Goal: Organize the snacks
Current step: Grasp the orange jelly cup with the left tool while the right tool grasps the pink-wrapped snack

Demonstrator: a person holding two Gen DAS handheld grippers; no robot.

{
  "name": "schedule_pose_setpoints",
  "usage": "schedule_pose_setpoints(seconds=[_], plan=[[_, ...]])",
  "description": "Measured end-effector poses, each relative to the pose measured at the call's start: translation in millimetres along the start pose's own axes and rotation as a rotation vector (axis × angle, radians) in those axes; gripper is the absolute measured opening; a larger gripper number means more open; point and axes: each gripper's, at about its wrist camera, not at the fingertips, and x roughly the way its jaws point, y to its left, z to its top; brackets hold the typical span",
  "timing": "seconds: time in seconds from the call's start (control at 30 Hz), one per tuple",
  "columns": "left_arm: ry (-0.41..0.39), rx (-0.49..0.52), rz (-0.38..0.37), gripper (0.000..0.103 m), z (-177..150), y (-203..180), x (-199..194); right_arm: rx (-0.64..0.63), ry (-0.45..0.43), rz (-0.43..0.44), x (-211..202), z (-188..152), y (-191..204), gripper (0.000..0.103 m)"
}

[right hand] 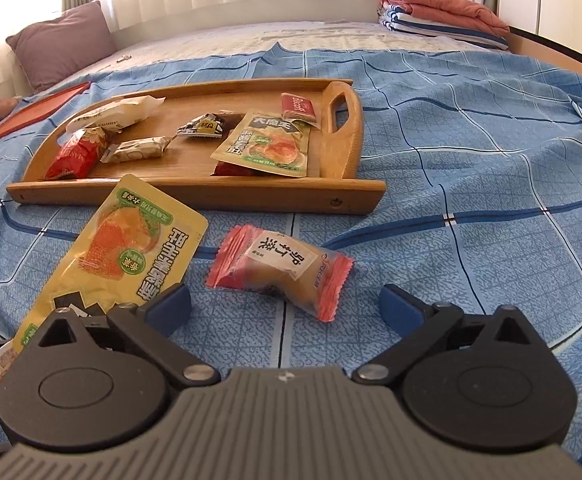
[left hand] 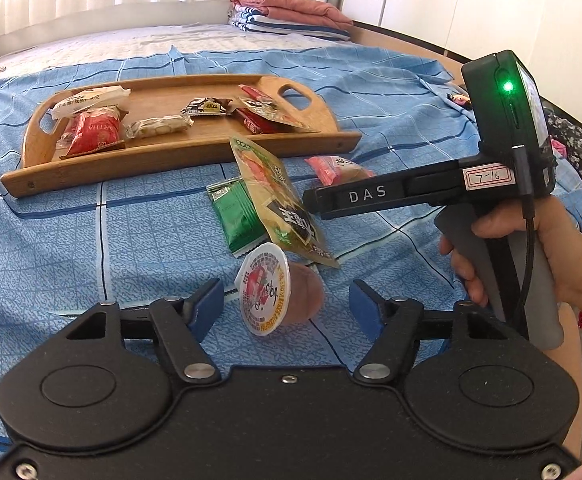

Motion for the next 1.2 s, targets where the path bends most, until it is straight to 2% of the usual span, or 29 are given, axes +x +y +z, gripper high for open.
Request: schedule_pose_setpoints(seconds=[0.17,0.23,0.3,0.4,0.57,0.67,0.8,1.03,1.2], plan=[[0.0,0.009,0.001,0.066,0,-5,6,0.005,0.004,-0.004,1,1,1,0.103],[-0.003,0.008,0.005,0.063,0,-8,7,0.013,0.007,-0.009,1,3,1,0.103],[-0.006,0.013,0.025,0.052,0,-10,8,0.022,0.009,-0.012,2,4,1,0.101],[-0.011,0.024,0.057,0.041,-2,-10,7,0.033,0.004,-0.019,1,6,1,0.097],[-0.009,0.028,0.063,0.041,-1,-9,3,0.03,-0.009,-0.035,-1,7,2,0.084],[-0.008,0.028,0.064,0.041,-2,-9,0,0.015,-0.018,-0.026,-5,8,6,0.071],[-0.011,0.025,0.071,0.041,-1,-6,-6,-0.015,-0.027,-0.025,-11,9,10,0.068],[-0.041,-0.021,0.106,0.041,9,10,-19,0.013,-0.032,-0.01,-20,8,9,0.067],[-0.077,-0.028,0.134,0.041,20,21,-28,0.046,-0.055,-0.001,-31,11,7,0.061]])
